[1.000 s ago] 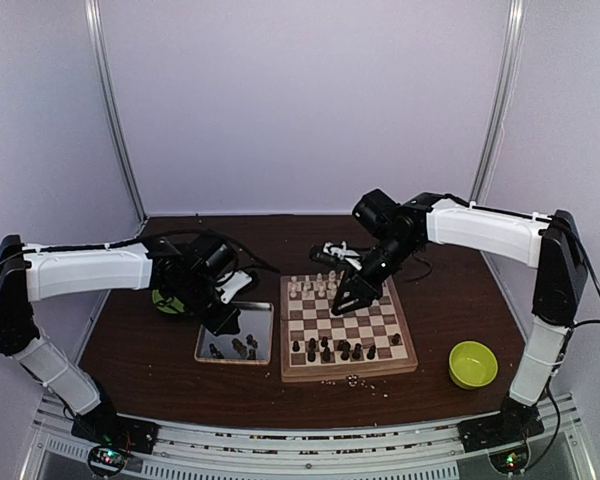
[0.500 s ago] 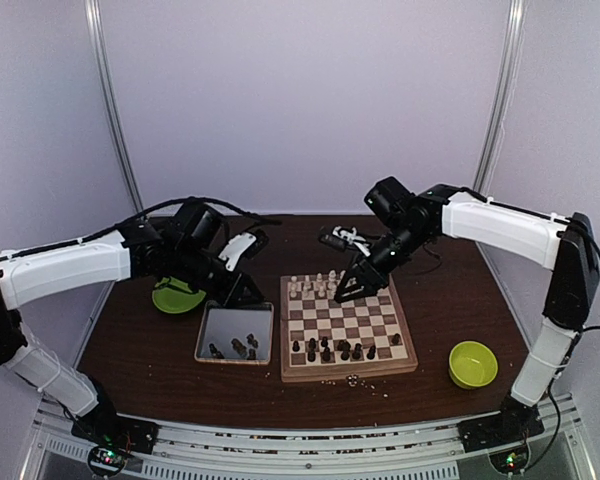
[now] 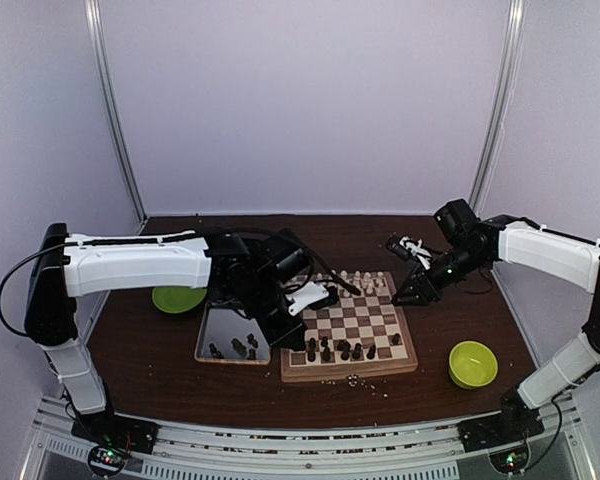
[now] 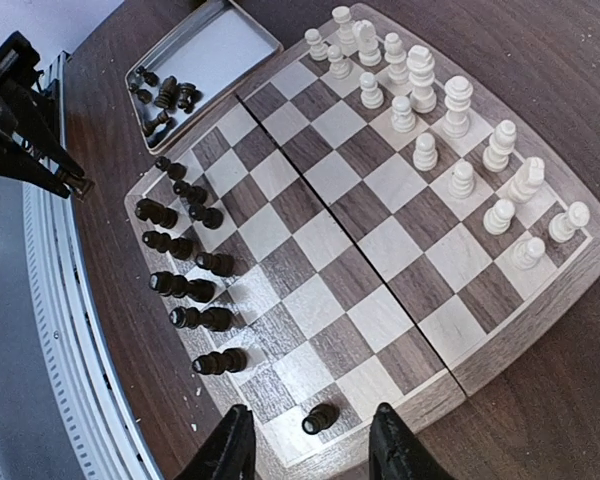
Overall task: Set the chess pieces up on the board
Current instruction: Place the rook at h8.
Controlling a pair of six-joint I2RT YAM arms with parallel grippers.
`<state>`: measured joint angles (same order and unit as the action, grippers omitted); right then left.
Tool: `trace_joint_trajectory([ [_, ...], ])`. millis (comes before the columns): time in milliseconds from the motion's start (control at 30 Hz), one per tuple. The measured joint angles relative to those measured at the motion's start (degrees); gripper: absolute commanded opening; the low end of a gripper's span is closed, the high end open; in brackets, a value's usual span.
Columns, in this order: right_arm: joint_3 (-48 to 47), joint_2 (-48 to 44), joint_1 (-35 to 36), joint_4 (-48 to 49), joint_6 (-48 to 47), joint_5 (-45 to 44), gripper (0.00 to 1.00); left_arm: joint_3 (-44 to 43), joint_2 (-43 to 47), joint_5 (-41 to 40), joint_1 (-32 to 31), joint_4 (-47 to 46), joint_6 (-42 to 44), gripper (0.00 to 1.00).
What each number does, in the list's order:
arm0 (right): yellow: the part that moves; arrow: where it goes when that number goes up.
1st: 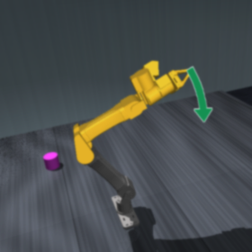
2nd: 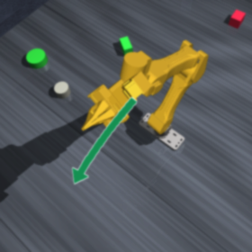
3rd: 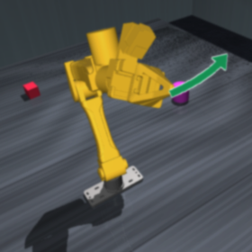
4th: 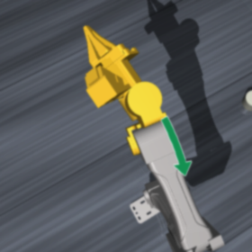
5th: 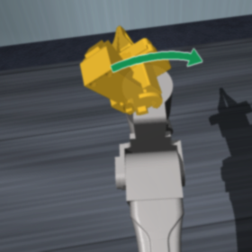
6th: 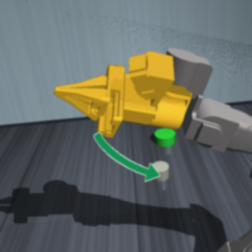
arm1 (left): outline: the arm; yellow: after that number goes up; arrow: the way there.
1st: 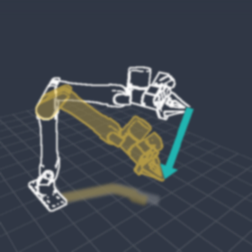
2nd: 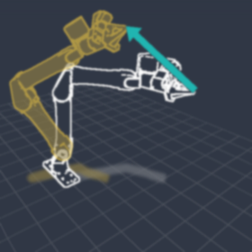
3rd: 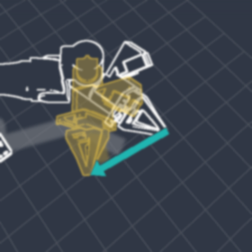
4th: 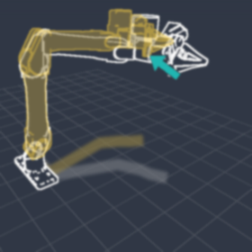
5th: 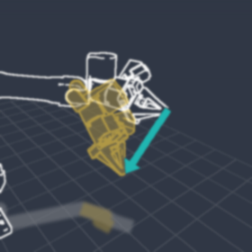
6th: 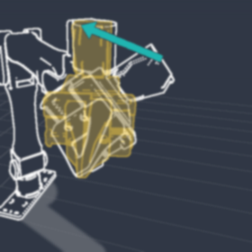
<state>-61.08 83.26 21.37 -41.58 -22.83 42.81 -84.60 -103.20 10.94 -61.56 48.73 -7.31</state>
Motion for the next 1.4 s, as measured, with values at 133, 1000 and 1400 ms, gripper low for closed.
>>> trace_joint_trajectory([
  [133,0.2,0.0,-1.0,1.8,-0.3,-0.2,0.39,-2.4,-3.7,-2.0,-0.8,2.5,0.6,0.00],
  [1000,0.2,1.4,-1.5,2.6,-2.5,0.8,0.39,-8.0,-13.7,-7.6,-1.3,7.3,1.0,0.00],
  [1400,0.2,2.9,-1.5,2.1,-2.9,0.9,0.40,-9.0,-15.1,-7.7,-1.3,7.4,1.0,0.13],
])
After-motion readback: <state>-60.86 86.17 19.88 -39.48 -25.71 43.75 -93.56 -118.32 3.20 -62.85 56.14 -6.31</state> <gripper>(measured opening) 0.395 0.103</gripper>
